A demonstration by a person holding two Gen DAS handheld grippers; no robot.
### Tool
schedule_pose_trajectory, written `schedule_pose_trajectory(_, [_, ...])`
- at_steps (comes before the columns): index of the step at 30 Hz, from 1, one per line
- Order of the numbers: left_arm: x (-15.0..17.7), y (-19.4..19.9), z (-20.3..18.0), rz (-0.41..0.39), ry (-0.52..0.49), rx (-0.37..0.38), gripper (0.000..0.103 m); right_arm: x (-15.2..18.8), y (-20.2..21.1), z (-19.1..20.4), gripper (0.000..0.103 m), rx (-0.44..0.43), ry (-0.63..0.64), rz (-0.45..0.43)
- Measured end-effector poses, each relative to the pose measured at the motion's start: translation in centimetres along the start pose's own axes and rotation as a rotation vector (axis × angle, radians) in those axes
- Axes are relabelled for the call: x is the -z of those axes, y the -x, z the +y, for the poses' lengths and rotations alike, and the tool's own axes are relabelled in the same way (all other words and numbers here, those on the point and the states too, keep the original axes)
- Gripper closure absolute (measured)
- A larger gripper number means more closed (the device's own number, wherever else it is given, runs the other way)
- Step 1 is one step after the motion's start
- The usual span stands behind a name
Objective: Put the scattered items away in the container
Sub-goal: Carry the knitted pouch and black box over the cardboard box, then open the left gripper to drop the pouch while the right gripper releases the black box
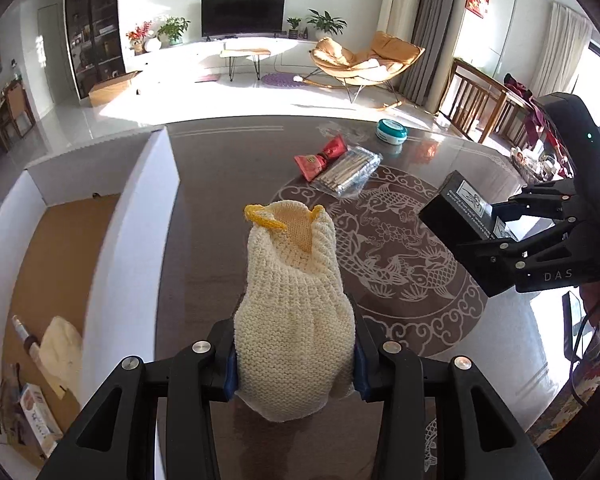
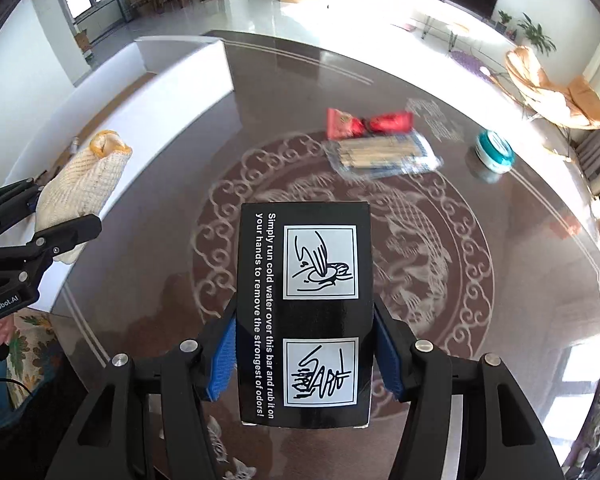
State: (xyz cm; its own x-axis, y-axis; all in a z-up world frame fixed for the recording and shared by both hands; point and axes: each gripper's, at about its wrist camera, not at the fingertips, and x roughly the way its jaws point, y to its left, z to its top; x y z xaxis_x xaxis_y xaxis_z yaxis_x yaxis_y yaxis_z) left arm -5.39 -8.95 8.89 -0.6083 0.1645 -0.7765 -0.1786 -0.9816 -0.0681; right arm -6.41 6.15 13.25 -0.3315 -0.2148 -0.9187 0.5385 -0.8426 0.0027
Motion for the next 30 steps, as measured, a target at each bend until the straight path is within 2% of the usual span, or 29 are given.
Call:
schedule_pose_trajectory(3, [0.3,3.3,6.4,-0.027,0.057,-0.115,0.060,-5.5,1.5,6.7,0.044,-0.083,0.094,-0.053])
schedule_pose_trajectory(5, [1.4,4.4,11.2,-0.010,0.121,-0.201,0.060,-8.6,1.4,11.6,0.044,-0.153,0.144,-0.068])
schedule_pose_trajectory(8, [4.0,5.1,17.7,0.036,0.234,-0.286,0.060,-11.8,0.1,18.6,0.044,-0.265,0.203,-0.051])
schedule_pose_trajectory(10, [6.2,5.1,20.9,0.068,0.295,-0.323,0.061,-12.7,-1.1,23.4,0.044,-0.339,0.252,-0.041])
schedule_pose_trajectory(13, [9.2,4.8,23.8,0.110,0.358,-0.336,0.060,-12.7,-3.3,29.6,0.044,-0.410,0.334,-0.004])
schedule_pose_trajectory(17, [11.6,3.6,25.2,0.166,0.389,-0.343,0.055,-11.5,-7.0,34.4,0.042,-0.415,0.413,0.050])
schedule_pose_trajectory(19, [12.0,3.1,25.0,0.182,0.397,-0.362,0.052,-11.3,-8.6,35.1,0.034,-0.401,0.408,0.080])
schedule_pose_trajectory(20, [12.1,3.0,24.9,0.182,0.392,-0.368,0.052,-11.3,-9.0,34.9,0.034,-0.397,0.398,0.087])
schedule_pose_trajectory(23, [11.9,3.2,23.9,0.160,0.372,-0.388,0.052,-11.5,-8.5,32.7,0.033,-0.392,0.373,0.057])
schedule_pose_trajectory(24, [11.7,3.4,23.4,0.147,0.363,-0.388,0.052,-11.7,-8.1,31.7,0.030,-0.383,0.365,0.038])
schedule_pose_trajectory(25, [11.3,3.6,22.8,0.133,0.352,-0.384,0.052,-12.0,-7.6,30.4,0.025,-0.367,0.352,0.017])
schedule_pose_trajectory(29, [8.7,4.8,19.0,0.062,0.279,-0.344,0.050,-12.6,-6.1,22.9,0.019,-0.290,0.257,-0.055])
schedule_pose_trajectory(30, [7.8,5.0,17.6,0.040,0.254,-0.327,0.043,-12.5,-5.8,20.7,0.016,-0.266,0.229,-0.072])
